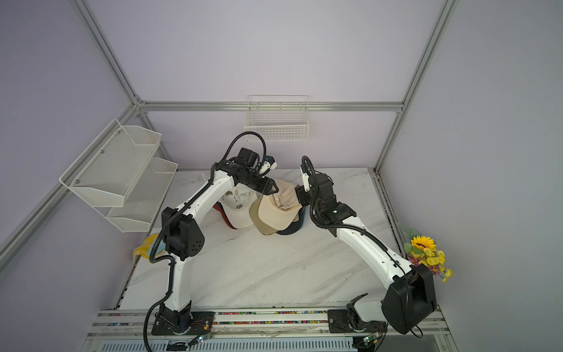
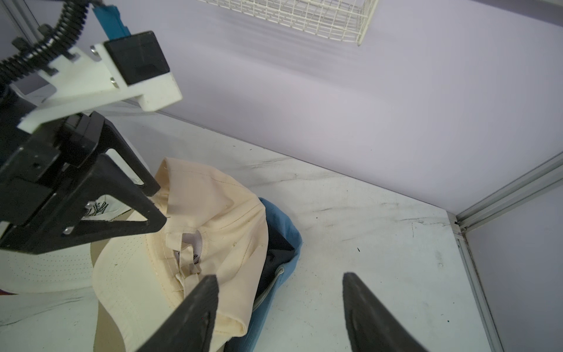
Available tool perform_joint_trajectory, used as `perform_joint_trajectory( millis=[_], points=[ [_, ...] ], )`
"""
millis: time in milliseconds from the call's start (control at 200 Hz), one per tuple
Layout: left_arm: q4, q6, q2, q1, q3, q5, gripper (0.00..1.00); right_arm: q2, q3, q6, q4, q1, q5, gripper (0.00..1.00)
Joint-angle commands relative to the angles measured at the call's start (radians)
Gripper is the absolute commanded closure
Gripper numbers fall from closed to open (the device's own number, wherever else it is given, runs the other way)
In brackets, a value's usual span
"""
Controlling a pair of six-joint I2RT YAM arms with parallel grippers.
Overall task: Open the adjustable buckle of the baseball cap
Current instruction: Pick up the baseball cap.
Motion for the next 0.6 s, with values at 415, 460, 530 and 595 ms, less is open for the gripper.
perform_joint_trajectory(
  millis=[415,460,530,595],
  points=[
    [0.003,-0.067,0.091,-0.010,0.128,-0.007,0.41,-0.034,0.010,0.004,0.027,0.005,-0.021,0.33],
    [0.001,-0.067,0.088,-0.010,0.121,-0.008,0.42,-0.031,0.013,0.004,0.028,0.005,-0.022,0.32],
    [0.001,-0.065,0.076,-0.010,0.102,-0.006,0.42,-0.028,0.012,0.005,0.028,0.004,-0.022,0.32],
    [0.002,-0.063,0.066,-0.010,0.089,-0.013,0.42,-0.025,0.011,0.007,0.031,0.004,-0.024,0.32]
  ],
)
